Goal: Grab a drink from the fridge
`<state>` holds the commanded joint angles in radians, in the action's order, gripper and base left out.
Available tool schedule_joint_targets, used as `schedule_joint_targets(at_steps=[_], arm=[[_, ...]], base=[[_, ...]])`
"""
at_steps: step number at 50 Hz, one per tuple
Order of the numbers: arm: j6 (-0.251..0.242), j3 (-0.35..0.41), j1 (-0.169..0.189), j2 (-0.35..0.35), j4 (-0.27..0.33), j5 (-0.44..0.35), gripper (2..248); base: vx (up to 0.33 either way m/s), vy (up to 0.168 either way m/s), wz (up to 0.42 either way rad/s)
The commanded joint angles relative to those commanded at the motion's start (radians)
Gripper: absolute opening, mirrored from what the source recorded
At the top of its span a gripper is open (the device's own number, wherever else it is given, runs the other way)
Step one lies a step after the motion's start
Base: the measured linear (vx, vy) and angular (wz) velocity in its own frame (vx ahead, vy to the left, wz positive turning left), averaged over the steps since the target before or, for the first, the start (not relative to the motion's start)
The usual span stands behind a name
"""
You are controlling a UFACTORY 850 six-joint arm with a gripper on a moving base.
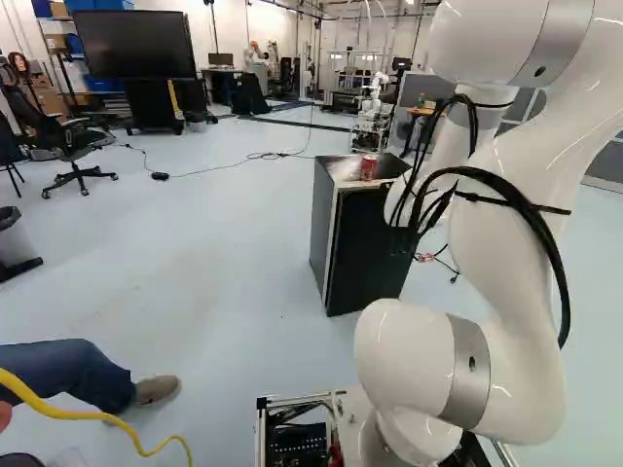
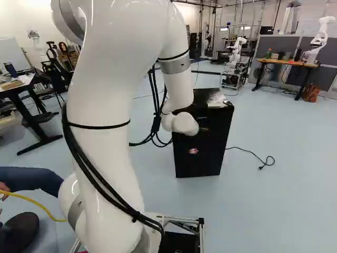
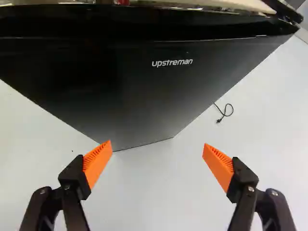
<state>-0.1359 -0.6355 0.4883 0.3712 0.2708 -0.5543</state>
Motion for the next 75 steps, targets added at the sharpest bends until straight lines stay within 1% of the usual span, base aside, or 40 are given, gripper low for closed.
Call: schedule_joint_targets(at_steps=[21,37,75], arm=[[0.0,0.007,-0.026,-0.005,0.0,-0.071,247],[0.0,0.008,-0.048,-0.006,0.0,-0.109,247],[0.0,-0.008,-0.103,0.006,0.0,-0.118,247]], base=[[0.0,0.0,0.0],[0.0,0.0,0.0],[0.0,0.0,0.0]])
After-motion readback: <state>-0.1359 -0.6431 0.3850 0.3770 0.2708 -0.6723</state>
